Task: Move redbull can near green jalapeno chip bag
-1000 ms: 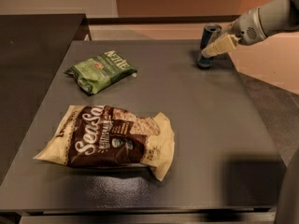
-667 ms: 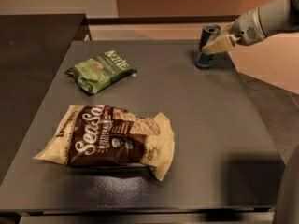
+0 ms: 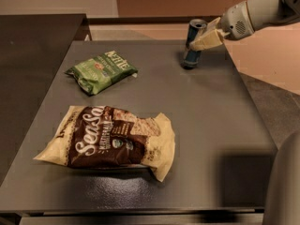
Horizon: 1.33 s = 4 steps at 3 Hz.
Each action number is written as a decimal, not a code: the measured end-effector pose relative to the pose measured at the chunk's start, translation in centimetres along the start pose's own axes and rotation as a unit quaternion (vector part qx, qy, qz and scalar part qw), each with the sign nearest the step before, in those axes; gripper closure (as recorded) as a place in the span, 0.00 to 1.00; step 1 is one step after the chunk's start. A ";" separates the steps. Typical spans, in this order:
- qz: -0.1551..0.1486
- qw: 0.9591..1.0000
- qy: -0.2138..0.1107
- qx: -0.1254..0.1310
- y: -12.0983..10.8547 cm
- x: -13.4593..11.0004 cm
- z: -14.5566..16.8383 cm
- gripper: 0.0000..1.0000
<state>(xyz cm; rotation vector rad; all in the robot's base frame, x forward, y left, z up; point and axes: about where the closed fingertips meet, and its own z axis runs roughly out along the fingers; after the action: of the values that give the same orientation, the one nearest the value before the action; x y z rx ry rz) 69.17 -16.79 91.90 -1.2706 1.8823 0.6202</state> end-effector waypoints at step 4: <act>-0.053 0.993 0.000 -0.104 5.1 -6.4 7.9 1.00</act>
Offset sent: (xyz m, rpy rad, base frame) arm -0.0108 0.0981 0.0135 -0.0060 0.0273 0.2167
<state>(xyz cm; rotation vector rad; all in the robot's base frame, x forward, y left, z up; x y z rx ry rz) 68.30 -5.46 92.31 -1.4923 1.7734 0.7746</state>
